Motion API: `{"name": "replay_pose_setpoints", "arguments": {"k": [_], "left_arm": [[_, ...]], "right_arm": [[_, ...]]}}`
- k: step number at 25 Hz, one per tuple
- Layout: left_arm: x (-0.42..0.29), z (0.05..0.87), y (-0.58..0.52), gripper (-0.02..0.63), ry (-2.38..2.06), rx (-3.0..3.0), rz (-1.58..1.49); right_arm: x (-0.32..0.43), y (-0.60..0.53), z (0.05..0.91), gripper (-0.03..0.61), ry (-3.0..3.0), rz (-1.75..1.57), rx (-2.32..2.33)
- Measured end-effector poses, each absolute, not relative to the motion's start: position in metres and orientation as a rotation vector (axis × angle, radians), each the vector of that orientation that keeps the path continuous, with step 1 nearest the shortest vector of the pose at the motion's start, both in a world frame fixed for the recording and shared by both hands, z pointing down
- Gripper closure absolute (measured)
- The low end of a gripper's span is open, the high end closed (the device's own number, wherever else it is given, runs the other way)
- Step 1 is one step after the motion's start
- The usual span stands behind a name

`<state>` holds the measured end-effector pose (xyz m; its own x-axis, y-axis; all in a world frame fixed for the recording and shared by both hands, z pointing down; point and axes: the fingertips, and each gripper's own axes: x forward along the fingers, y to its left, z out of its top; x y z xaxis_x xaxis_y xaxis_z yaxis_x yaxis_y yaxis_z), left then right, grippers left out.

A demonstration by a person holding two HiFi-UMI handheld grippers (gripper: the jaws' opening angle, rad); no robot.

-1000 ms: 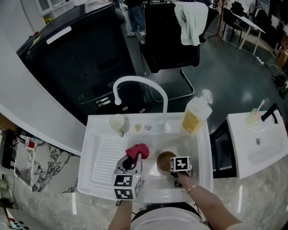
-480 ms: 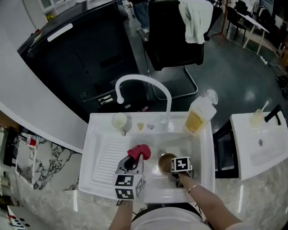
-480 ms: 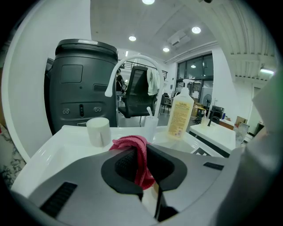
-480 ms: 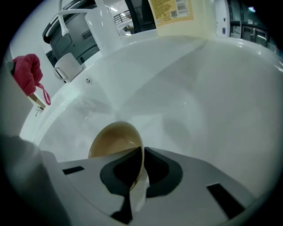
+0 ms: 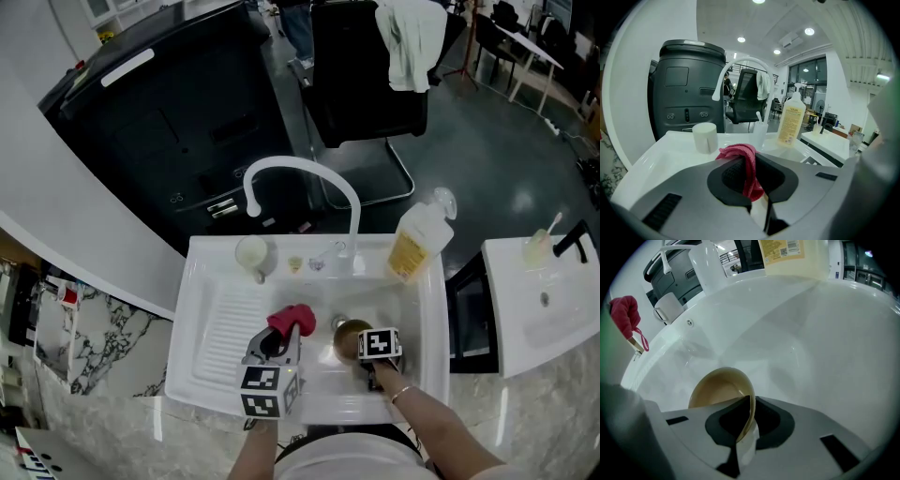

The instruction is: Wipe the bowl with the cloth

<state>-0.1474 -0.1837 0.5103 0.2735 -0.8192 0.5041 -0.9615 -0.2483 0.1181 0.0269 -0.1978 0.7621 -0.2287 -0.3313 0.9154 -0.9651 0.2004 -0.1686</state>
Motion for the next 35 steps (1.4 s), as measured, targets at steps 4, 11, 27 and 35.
{"name": "replay_pose_setpoints", "arguments": {"k": [4,11,27,35], "left_arm": [[-0.146,0.511,-0.182,0.566,-1.607,2.150,0.476],[-0.144,0.508,-0.178,0.566,-1.609,2.163,0.457],[-0.137,0.494,-0.158,0.566,-1.592,2.247,0.455],[-0.130,0.488,-0.142,0.566,-1.557,2.291,0.439]], "right_arm": [[0.030,-0.200,0.758,0.510,-1.717,0.997,1.232],[0.036,-0.208,0.728,0.495,-1.807,0.958,1.331],[0.027,-0.200,0.565,0.508,-2.199,0.686,1.540],[0.029,-0.173,0.495,0.495,-2.322,0.587,1.629]]}}
